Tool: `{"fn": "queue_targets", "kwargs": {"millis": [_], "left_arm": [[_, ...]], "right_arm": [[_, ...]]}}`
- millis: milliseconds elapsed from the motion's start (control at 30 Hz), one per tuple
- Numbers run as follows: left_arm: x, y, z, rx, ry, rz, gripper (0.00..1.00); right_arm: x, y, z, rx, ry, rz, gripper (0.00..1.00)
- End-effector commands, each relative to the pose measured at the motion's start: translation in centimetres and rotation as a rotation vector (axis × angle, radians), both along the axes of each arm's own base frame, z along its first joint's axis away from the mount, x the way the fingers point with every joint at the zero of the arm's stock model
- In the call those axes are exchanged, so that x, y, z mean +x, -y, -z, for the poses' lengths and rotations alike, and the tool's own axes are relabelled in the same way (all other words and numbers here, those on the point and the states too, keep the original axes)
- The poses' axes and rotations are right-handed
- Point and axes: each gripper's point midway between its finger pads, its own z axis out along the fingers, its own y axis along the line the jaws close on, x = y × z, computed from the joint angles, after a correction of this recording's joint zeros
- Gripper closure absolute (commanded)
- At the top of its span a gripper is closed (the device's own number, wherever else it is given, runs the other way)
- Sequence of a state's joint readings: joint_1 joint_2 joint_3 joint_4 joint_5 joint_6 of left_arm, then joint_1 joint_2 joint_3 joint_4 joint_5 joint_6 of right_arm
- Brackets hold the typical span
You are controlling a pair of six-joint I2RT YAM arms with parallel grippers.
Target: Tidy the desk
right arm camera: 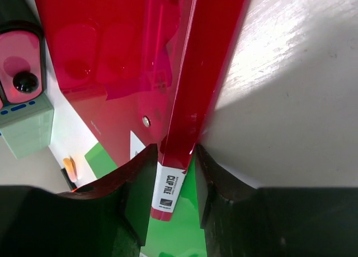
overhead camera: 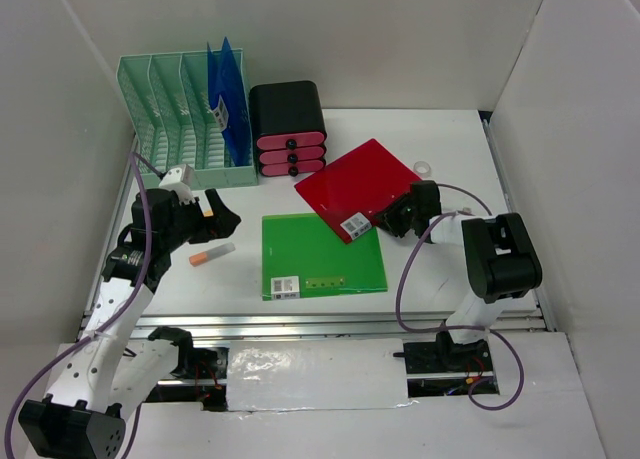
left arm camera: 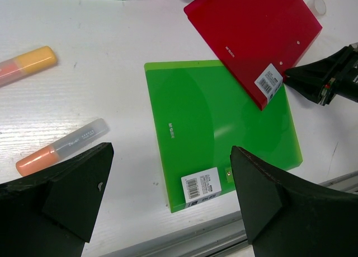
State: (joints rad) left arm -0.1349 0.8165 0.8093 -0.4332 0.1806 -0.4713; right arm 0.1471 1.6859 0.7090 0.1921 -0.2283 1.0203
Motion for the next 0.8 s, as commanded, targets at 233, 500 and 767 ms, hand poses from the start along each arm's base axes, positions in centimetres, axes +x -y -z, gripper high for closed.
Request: {"fn": "queue_targets", "kwargs": {"millis": [233,500,767], "left_arm": [[0.4,0.5,-1.8,-0.004,0.077,0.034,0.0],[0.3,0.6,-1.7,-0.006,0.074,0.039,0.0],[0.2,0.5,-1.5,-0.006,0.072,0.039,0.01]], "right_arm": [[-0.2,0.6,1.1,-0.043,-0.046,0.0,0.72],[-0.3,0.6,1.0,-0.041,-0.019,-0.008,1.0],[-0.5,-0.3,0.3,0.017,0.077,-0.038,1.0]]}}
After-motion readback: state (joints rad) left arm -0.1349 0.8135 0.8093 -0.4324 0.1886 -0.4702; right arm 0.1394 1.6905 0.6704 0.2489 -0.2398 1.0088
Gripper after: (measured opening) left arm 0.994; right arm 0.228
